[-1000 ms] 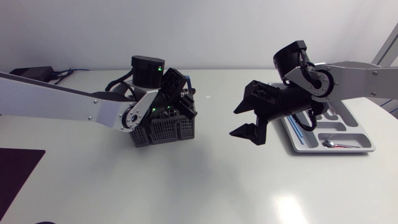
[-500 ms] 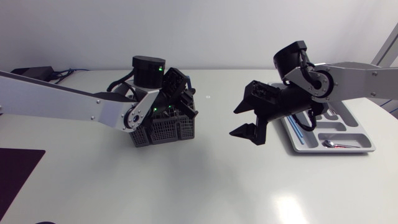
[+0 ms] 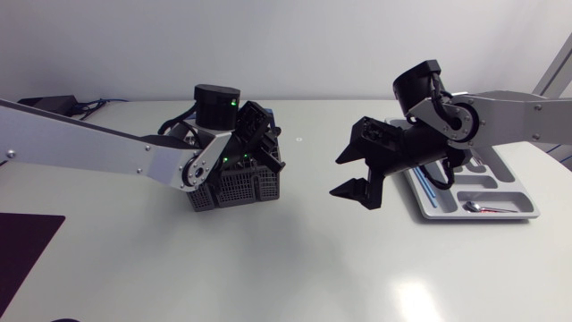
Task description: Unload the cutlery basket into the drawer organizer.
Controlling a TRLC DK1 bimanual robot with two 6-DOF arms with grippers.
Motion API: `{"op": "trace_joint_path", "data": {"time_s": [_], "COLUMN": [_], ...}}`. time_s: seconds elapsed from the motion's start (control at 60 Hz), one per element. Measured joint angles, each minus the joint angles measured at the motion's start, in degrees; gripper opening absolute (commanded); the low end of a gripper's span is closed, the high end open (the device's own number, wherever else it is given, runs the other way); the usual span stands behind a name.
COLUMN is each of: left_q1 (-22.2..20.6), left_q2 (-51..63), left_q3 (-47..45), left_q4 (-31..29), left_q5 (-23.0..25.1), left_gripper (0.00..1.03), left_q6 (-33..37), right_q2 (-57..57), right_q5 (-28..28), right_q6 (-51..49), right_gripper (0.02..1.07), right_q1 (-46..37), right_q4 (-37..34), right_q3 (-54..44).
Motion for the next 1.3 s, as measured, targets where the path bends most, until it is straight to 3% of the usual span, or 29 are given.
{"op": "trace_joint_path", "data": {"time_s": [0.183,0.5,1.3], "left_q1": [0.00,0.00,0.00], "left_q2": [0.07,0.59,0.15], "left_q3": [0.85,1.07,1.07], "left_q4": [-0.02,-0.02,0.22], "left_q5": [0.00,0.46,0.63], "left_gripper": [0.23,0.04,0.04], "left_q6": [0.00,0.02,0.63], "right_q2": [0.00,0.00,0.00], "right_q5": [0.00,0.02,0.04], "right_q6": [0.00,0.00,0.00], "right_gripper": [0.99,0.99,0.99], "right_q1": [0.00,0.07,1.22], "right_q4": [0.00,0.00,0.00], "right_q3": [-0.20,-0.20,-1.07]}}
